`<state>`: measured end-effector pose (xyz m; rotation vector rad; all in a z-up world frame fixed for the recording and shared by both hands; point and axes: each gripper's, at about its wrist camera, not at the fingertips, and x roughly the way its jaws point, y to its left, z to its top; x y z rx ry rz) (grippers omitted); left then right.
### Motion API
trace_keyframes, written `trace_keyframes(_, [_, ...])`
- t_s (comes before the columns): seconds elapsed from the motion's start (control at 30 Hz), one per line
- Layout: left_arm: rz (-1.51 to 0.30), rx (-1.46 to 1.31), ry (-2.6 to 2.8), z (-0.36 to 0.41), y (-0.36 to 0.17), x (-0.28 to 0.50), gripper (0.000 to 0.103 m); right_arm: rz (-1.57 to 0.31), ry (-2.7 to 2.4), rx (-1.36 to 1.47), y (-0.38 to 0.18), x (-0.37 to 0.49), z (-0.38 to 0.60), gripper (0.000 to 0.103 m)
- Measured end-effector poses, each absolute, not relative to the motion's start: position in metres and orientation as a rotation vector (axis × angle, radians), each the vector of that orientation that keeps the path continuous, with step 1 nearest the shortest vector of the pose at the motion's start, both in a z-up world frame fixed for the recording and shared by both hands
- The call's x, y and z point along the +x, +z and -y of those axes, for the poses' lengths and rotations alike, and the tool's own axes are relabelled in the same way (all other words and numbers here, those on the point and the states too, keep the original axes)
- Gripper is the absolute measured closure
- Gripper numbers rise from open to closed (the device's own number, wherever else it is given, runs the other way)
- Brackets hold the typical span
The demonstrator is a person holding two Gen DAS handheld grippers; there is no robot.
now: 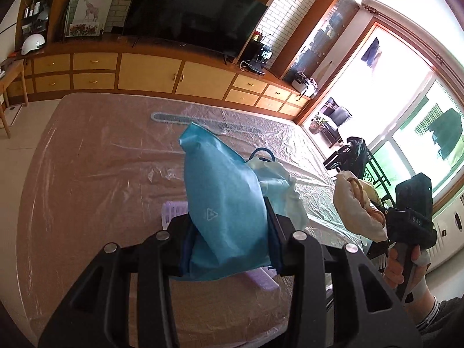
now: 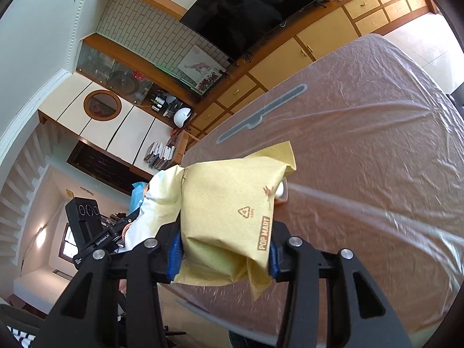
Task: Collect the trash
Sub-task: 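Carry the blue bag and yellow bag with both tools over the black bin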
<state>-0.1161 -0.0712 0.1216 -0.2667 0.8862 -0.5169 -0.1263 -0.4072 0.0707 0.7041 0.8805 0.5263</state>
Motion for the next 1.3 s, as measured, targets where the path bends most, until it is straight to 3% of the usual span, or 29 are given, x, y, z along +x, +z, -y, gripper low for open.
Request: trace_keyframes(1.3, [-0.989, -0.155, -0.6, 0.089, 0.092, -0.261, 0.061, -0.985, 0.556, 0.535, 0.061, -0.254, 0.39, 0.06])
